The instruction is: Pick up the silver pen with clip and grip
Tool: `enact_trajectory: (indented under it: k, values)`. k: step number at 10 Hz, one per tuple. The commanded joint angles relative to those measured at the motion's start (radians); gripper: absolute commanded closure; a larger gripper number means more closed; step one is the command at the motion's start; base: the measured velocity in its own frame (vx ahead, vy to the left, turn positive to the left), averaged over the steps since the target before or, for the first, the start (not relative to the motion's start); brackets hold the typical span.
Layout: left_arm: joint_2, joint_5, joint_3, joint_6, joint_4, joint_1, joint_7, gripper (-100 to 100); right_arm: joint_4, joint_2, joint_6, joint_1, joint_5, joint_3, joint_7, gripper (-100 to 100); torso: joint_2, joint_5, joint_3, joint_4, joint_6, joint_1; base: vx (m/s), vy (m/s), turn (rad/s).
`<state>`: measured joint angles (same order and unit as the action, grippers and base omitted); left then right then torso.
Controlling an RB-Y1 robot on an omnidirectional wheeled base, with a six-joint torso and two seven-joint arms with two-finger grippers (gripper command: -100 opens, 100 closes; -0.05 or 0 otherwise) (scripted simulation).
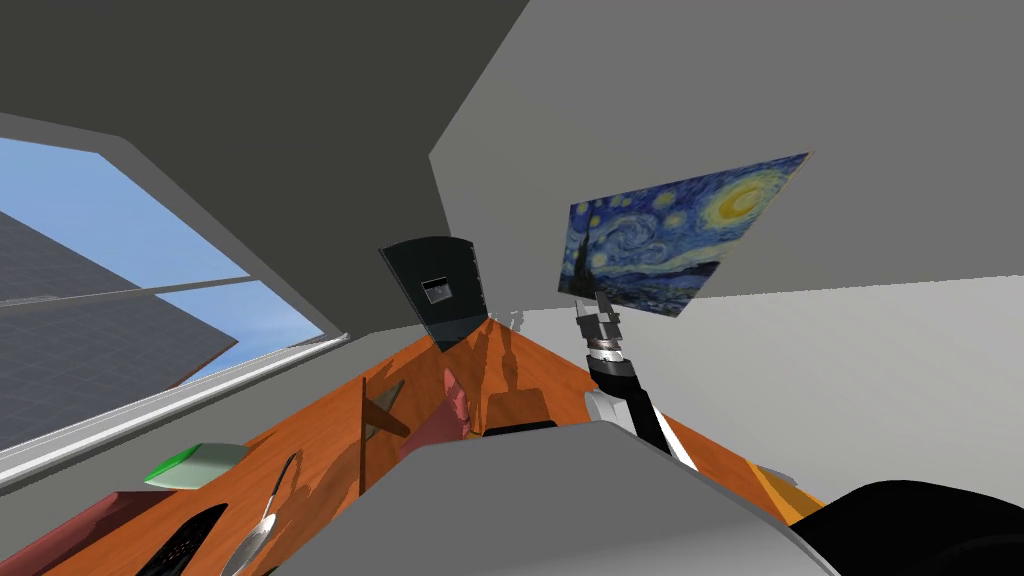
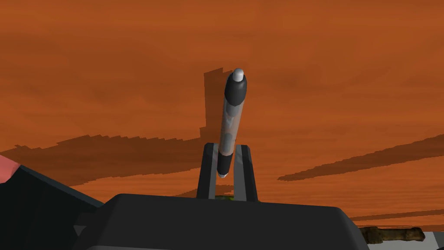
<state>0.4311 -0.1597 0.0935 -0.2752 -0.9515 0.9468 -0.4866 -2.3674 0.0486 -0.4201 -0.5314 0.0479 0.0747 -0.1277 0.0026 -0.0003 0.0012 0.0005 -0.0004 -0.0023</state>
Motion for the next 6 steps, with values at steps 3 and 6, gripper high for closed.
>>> enact_trajectory:
  k: [3, 6]
  values:
    - [0.007, 0.008, 0.003, -0.033, -0.053, 0.082, -0.008, 100, 0.000, 0.000, 0.000, 0.000, 0.000, 0.000, 0.000, 0, -0.003, -0.001, -0.002, -0.001, -0.001, -0.002, 0.056, -0.022, 0.049]
    - [0.006, 0.007, 0.004, -0.037, -0.040, 0.074, -0.009, 0, 0.000, 0.000, 0.000, 0.000, 0.000, 0.000, 0.000, 0, -0.002, -0.001, -0.001, 0.000, 0.000, -0.001, 0.020, -0.009, 0.006]
